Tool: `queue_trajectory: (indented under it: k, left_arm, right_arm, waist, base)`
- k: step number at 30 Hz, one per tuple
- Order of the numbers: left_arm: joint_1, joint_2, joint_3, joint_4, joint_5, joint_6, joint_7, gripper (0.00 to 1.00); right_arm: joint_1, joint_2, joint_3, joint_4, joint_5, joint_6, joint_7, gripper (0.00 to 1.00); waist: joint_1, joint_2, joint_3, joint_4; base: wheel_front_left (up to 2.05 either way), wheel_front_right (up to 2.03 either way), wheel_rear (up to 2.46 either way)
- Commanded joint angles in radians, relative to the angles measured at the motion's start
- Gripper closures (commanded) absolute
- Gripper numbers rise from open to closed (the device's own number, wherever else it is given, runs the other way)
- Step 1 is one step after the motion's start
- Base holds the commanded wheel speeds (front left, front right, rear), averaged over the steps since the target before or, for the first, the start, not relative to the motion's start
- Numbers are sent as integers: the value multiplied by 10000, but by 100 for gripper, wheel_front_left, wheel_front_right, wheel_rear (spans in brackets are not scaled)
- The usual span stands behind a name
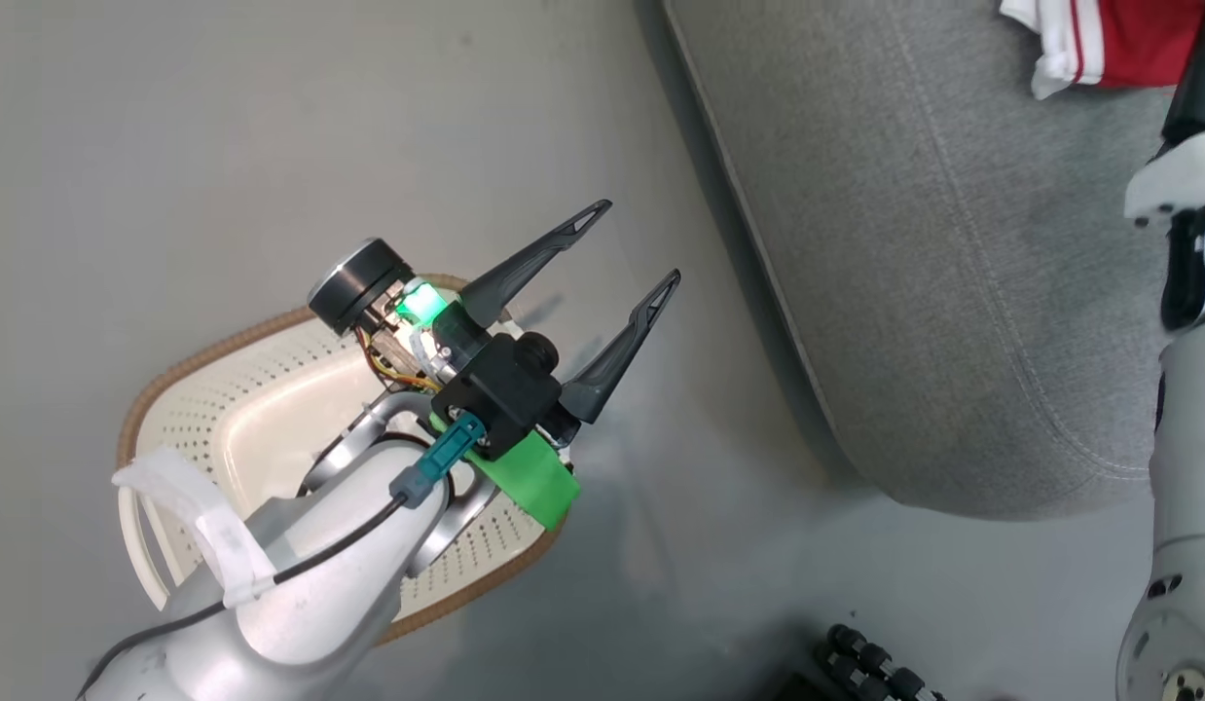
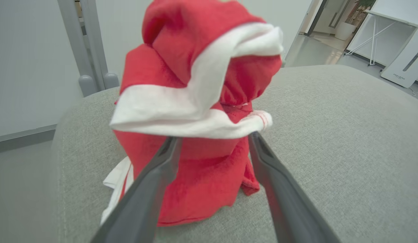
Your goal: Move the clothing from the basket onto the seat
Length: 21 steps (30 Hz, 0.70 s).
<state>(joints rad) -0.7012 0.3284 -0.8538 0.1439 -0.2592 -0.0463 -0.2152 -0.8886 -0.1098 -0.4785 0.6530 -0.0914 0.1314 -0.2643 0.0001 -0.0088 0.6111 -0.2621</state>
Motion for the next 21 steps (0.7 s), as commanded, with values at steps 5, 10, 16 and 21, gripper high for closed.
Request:
queue_trajectory:
  k: [5, 10, 16, 21]
  left_arm:
    - [463, -167, 143, 302, -309, 233, -258, 0]
    - [841, -259, 387, 544, -622, 411, -421, 0]
    - [1415, -330, 883, 734, -946, 673, -504, 0]
    - [1901, -406, 1544, 571, -1134, 898, -504, 0]
  right_arm:
    - [1170, 72, 393, -434, 416, -14, -2, 0]
    - [2035, 91, 954, -1063, 738, -13, -1, 0]
    - [2895, 164, 1809, -1897, 1117, -13, -2, 0]
    - [3426, 276, 2586, -2569, 1435, -13, -1, 0]
  waist:
    - [-1, 88, -1271, -35]
    - [-1, 88, -1922, 104]
    - [-1, 88, -2654, 367]
    - [-1, 88, -3097, 803]
  base:
    - [0, 0, 0]
    - [0, 0, 0]
    - [0, 0, 0]
    - [0, 0, 0]
